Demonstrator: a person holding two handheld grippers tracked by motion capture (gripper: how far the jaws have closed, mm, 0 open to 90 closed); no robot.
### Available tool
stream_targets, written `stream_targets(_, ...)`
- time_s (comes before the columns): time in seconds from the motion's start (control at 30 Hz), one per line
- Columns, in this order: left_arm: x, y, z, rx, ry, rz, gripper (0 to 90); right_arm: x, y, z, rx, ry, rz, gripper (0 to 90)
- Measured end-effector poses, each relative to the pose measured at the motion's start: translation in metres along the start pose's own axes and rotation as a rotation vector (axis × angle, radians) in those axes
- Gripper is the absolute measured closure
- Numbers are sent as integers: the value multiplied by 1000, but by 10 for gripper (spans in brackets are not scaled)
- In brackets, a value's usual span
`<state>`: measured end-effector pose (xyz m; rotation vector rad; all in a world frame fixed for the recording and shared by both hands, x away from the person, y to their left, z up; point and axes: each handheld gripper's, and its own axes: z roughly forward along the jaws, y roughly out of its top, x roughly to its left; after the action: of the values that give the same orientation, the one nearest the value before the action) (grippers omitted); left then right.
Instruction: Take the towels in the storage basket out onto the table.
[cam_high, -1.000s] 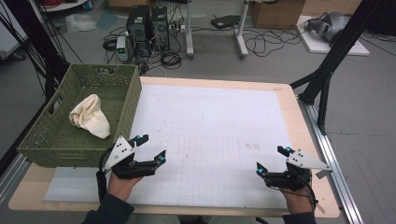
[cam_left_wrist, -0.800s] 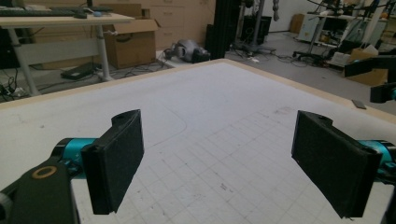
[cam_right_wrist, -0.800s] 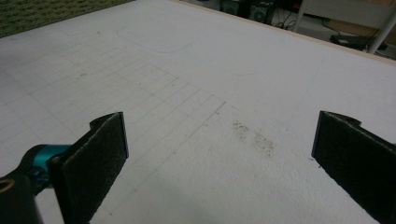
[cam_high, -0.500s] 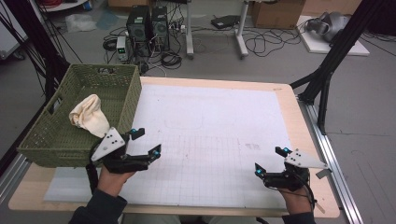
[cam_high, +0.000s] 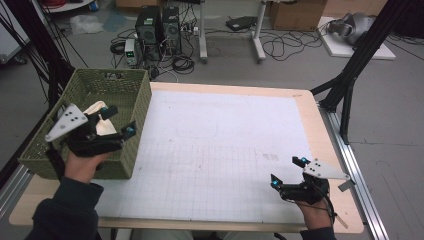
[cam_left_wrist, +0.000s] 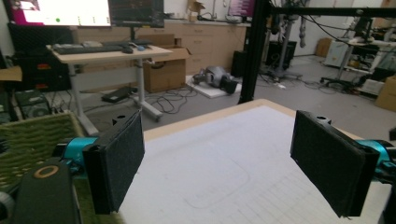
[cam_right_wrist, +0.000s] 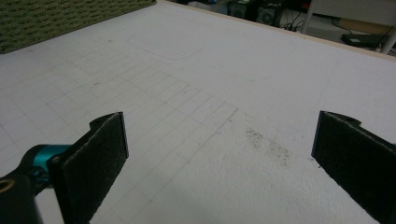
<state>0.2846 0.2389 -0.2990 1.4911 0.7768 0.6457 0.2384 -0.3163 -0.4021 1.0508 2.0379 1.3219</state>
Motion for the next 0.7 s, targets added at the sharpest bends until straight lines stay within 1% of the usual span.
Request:
stream_targets(0.03, 11, 7, -4, -8, 10, 4, 180, 0, 0, 0, 0, 0, -1, 28)
stream_targets(0.07, 16, 9, -5, -11, 18, 6, 180, 0, 0, 1, -1, 2, -3, 28)
stream_targets(0.1, 16, 9, -5, -11, 18, 6, 180, 0, 0, 1, -1, 2, -3, 28)
stream_targets(0.13, 23, 10, -6, -12, 29, 8, 181, 1, 0, 1, 2, 2, 0, 28)
stream_targets(0.23, 45, 11, -8, -2, 75, -17, 179, 2, 1, 0, -2, 4, -9, 28)
stream_targets(0.33, 61, 12, -9, 17, 109, -16, 179, 2, 1, 1, 2, 1, -7, 28)
stream_targets(0.37, 70, 11, -8, 31, 125, -22, 179, 2, 1, 1, 3, -1, -6, 28)
stream_targets(0.4, 70, 11, -8, 31, 125, -22, 178, 2, 1, 2, 5, 0, -7, 28)
stream_targets(0.5, 82, 8, -7, 48, 148, -34, 179, 2, 1, 3, 11, 1, -12, 28)
stream_targets(0.53, 88, 6, -6, 57, 168, -45, 179, 3, 1, 3, 14, 3, -14, 28)
stream_targets(0.57, 93, 4, -6, 63, 179, -51, 179, 3, 1, 3, 15, 2, -14, 28)
stream_targets(0.63, 100, 1, -4, 80, 200, -61, 179, 3, 1, 3, 15, 0, -17, 28)
stream_targets(0.67, 100, 1, -4, 80, 200, -61, 179, 3, 1, 4, 14, 0, -19, 28)
stream_targets(0.7, 103, 0, -3, 96, 212, -63, 180, 3, 1, 4, 18, -1, -14, 28)
